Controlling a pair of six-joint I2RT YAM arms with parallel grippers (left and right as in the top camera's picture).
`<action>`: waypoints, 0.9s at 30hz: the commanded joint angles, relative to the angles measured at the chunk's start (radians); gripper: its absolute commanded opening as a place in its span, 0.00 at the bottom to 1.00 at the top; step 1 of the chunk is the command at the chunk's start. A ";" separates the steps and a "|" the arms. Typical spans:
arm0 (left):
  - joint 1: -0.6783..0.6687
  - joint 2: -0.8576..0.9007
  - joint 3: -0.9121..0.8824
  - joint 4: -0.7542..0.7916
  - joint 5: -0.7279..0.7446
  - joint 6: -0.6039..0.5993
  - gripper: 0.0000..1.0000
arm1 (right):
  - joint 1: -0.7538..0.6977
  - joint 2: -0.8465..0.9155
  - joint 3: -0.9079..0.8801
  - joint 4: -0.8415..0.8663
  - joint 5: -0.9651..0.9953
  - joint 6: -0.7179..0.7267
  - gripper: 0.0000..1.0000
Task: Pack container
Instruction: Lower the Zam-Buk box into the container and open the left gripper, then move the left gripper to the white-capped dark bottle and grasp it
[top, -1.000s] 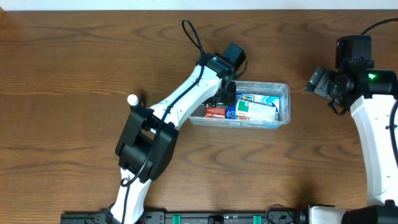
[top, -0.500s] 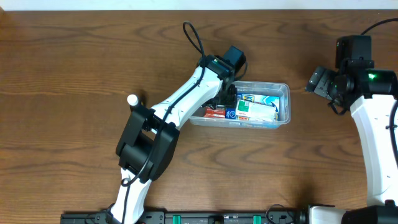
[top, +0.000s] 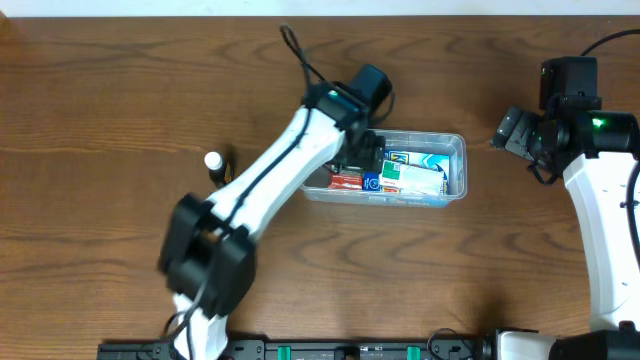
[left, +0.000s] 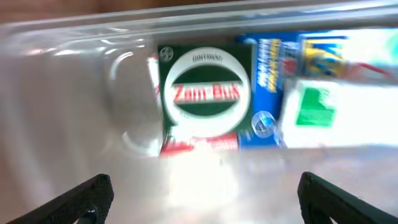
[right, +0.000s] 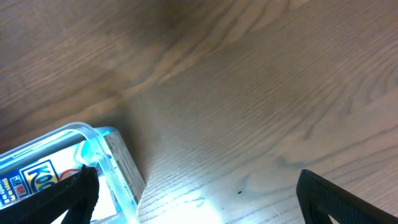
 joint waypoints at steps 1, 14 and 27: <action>0.014 -0.117 0.027 -0.042 -0.013 0.069 0.96 | -0.007 -0.008 0.012 -0.001 0.006 0.000 0.99; 0.311 -0.261 0.013 -0.270 -0.169 0.224 0.98 | -0.007 -0.008 0.012 -0.001 0.006 0.000 0.99; 0.581 -0.250 -0.231 -0.099 -0.050 0.389 0.98 | -0.007 -0.008 0.012 -0.001 0.006 0.000 0.99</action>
